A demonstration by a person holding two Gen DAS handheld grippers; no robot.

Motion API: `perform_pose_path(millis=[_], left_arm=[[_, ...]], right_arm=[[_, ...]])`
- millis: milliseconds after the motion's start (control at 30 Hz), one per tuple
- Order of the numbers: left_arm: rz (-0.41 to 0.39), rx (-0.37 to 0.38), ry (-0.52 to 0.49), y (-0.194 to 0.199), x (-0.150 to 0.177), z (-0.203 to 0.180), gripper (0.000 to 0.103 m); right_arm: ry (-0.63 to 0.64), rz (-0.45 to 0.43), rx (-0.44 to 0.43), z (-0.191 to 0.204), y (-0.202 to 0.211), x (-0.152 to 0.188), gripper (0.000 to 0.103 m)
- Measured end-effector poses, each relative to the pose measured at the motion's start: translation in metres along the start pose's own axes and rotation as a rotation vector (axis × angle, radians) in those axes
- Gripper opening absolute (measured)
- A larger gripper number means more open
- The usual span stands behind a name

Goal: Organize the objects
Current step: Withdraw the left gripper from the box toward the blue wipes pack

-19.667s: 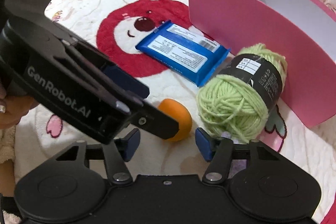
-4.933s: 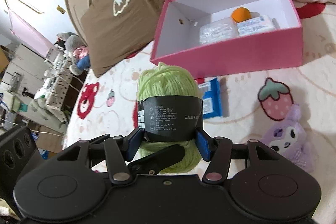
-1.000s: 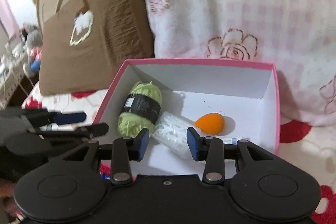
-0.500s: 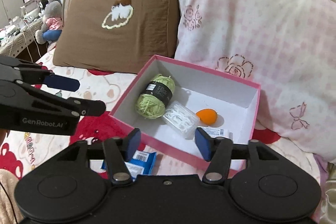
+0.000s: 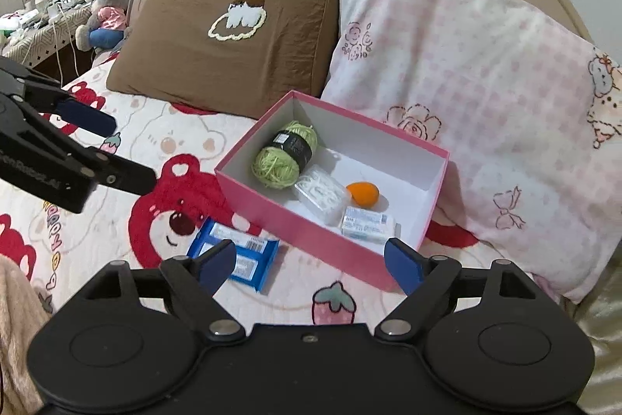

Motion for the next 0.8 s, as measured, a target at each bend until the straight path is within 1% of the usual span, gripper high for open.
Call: perform_pose_path(millis=[67, 167, 267, 300, 400, 533, 633, 800], left_arm=[[0.007, -0.009, -0.003, 0.004, 0.008, 0.002, 0.086], [0.023, -0.002, -0.007, 0.007, 0.020, 0.004, 0.090], [0.037, 0.016, -0.004, 0.010, 0.030, 0.005, 0.097], [0.041, 0.022, -0.003, 0.011, 0.033, 0.006, 0.098], [0.057, 0.031, -0.012, 0.012, 0.042, 0.006, 0.098], [0.072, 0.045, -0.007, 0.009, 0.053, 0.009, 0.098], [0.086, 0.064, 0.022, 0.004, 0.061, 0.015, 0.098], [0.087, 0.090, 0.096, -0.012, 0.073, 0.031, 0.098]], right_arm=[[0.005, -0.005, 0.012, 0.003, 0.007, 0.005, 0.088], [0.004, -0.013, 0.005, 0.009, 0.015, 0.012, 0.094], [0.012, -0.004, 0.006, 0.016, 0.019, 0.019, 0.095], [0.021, -0.001, 0.009, 0.018, 0.021, 0.021, 0.095], [0.025, 0.002, 0.002, 0.026, 0.025, 0.027, 0.095], [-0.023, 0.010, -0.046, 0.032, 0.027, 0.035, 0.095], [-0.030, 0.001, -0.057, 0.037, 0.026, 0.042, 0.095], [-0.067, -0.007, -0.130, 0.048, 0.012, 0.051, 0.095]])
Point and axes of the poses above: each gripper's, at about its wrist camera, not at the fingertips, and y roughly against the way its jaws point, z to its left, x to its underside, the point moved 7 cm from there along -y, roughly the way its jaws point, and after that the axes turned 2 degrees about y, right-handed, at the moved point
